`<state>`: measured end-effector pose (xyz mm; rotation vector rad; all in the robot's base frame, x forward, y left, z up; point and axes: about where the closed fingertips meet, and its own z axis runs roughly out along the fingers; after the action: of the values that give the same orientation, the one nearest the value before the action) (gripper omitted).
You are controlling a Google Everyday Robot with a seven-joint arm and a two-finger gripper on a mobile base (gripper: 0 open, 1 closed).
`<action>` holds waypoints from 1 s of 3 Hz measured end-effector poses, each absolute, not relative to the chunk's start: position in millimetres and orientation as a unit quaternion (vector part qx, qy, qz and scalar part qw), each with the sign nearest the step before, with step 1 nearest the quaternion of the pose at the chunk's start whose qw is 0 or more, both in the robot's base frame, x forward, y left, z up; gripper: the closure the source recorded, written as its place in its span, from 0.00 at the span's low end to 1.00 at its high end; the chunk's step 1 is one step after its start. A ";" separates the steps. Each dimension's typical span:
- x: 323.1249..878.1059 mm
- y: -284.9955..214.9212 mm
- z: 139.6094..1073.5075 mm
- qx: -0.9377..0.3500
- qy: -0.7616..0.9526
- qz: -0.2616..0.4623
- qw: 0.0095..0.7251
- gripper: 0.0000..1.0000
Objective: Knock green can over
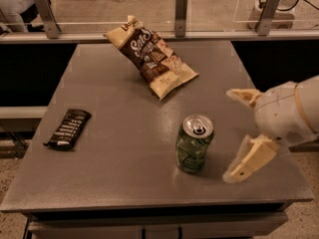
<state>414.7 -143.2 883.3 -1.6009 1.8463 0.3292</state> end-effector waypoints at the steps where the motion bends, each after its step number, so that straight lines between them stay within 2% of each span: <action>1: 419.7 -120.9 849.7 -0.580 0.670 0.202 0.416 0.00; 2: 415.2 -112.5 856.3 -0.564 0.638 0.239 0.466 0.00; 3: 415.1 -112.1 857.0 -0.565 0.638 0.238 0.466 0.00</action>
Offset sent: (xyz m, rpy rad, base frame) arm 0.0055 0.0203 -0.0320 0.2127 -0.0383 0.0230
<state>415.1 -112.1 857.0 -1.3862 1.5658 0.5847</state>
